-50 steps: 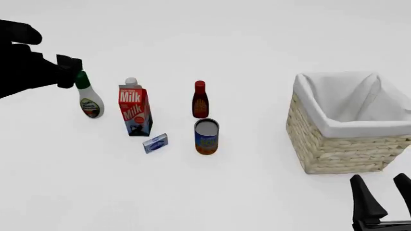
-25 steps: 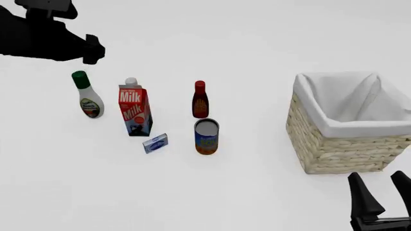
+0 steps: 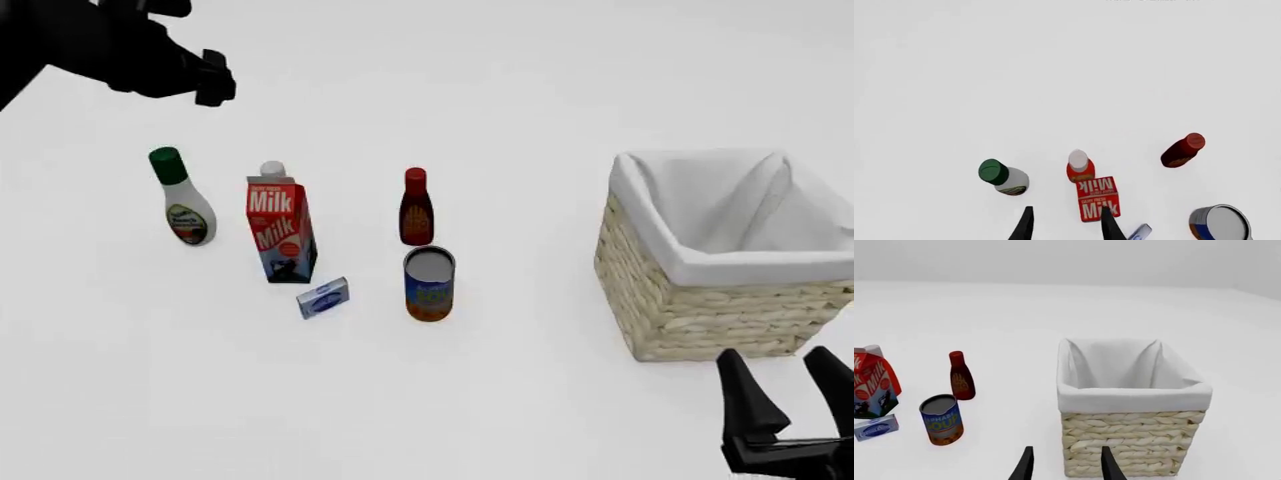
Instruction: Pick the ketchup and place it in the basket.
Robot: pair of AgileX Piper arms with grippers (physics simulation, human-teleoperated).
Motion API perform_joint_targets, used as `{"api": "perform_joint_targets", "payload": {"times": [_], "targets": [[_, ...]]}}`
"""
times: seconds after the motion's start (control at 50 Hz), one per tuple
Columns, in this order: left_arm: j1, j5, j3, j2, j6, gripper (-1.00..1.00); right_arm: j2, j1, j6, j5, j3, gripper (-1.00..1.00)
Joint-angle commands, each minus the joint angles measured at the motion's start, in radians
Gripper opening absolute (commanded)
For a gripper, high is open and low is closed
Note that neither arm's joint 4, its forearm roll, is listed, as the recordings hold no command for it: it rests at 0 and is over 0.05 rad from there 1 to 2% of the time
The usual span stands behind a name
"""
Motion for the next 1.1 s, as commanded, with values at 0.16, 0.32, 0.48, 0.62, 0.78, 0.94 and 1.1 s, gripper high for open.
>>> {"api": "perform_joint_targets", "payload": {"times": [0.16, 0.32, 0.48, 0.62, 0.78, 0.94, 1.1], "targets": [[-0.016, 0.109, -0.255, 0.156, -0.040, 1.00, 0.151, -0.007, 0.011, -0.121, 0.000, 1.00], [-0.010, 0.140, -0.347, 0.211, -0.032, 1.00, 0.183, -0.004, 0.013, -0.146, 0.000, 1.00], [-0.008, 0.164, -0.450, 0.284, -0.037, 1.00, 0.224, -0.001, 0.020, -0.178, 0.000, 1.00], [-0.007, 0.170, -0.513, 0.339, -0.041, 1.00, 0.248, 0.000, 0.022, -0.197, 0.000, 1.00], [-0.015, 0.205, -0.619, 0.411, -0.040, 1.00, 0.285, -0.001, 0.023, -0.226, -0.001, 1.00], [-0.012, 0.255, -0.754, 0.484, -0.032, 1.00, 0.306, 0.002, 0.027, -0.240, 0.000, 1.00], [-0.012, 0.219, -0.723, 0.505, -0.042, 1.00, 0.330, 0.004, 0.033, -0.255, 0.000, 1.00]]}}
